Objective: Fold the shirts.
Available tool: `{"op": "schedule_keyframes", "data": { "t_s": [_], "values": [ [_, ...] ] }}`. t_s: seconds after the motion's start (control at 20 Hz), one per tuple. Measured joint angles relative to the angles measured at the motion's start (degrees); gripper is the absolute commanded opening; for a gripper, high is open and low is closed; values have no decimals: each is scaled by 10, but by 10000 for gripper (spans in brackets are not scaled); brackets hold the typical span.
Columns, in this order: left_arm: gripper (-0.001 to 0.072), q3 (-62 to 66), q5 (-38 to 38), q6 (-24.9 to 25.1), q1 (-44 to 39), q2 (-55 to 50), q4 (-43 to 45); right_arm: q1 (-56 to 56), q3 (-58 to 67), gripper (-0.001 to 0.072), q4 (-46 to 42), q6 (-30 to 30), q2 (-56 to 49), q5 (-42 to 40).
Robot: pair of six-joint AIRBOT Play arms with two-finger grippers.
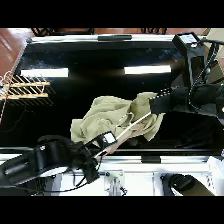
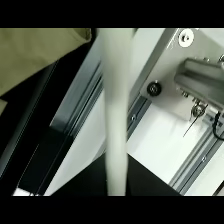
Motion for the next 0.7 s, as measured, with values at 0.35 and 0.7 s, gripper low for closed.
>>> {"op": "schedule_keyframes", "data": {
  "t_s": [0.35,0.7],
  "values": [
    [35,31,92,30,63,-49,-17,0,0,53,49,-14,13,-10],
    [35,35,112,34,123,-56,-26,0,0,53,72,-3,55,-26]
  ]
}}
